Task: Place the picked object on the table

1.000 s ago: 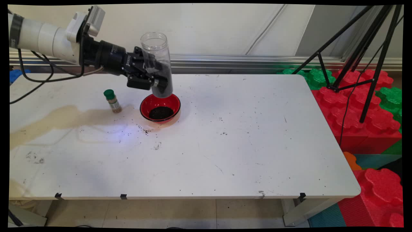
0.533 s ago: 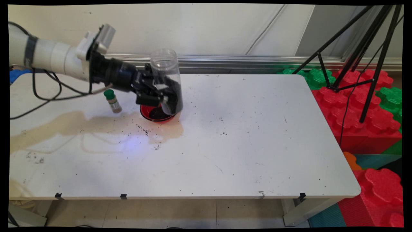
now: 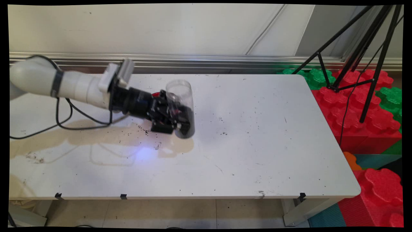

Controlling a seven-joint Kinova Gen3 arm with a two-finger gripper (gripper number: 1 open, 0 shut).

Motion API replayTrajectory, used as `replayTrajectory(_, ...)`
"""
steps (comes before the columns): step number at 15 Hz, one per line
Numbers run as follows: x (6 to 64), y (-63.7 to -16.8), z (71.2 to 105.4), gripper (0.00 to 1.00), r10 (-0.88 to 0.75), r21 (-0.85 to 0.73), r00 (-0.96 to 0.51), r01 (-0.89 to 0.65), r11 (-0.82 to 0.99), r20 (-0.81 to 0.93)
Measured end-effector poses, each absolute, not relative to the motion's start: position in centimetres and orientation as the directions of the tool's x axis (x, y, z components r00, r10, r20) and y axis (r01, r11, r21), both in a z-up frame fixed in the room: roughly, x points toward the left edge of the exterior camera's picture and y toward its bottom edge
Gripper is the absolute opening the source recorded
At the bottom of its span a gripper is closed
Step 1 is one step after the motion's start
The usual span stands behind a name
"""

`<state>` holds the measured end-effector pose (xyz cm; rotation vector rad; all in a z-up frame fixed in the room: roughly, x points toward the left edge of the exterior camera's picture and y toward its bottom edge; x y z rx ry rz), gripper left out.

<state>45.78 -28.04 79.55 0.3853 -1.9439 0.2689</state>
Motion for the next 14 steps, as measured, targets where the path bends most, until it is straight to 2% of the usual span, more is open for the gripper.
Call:
replayTrajectory(3, 44.3, -27.7, 77.1, 0.0, -0.137, -0.012, -0.371, -0.373, 0.928, 0.919)
replayTrajectory(14, 42.0, -27.6, 71.3, 0.0, -0.168, 0.009, -0.393, -0.376, 0.927, 0.904)
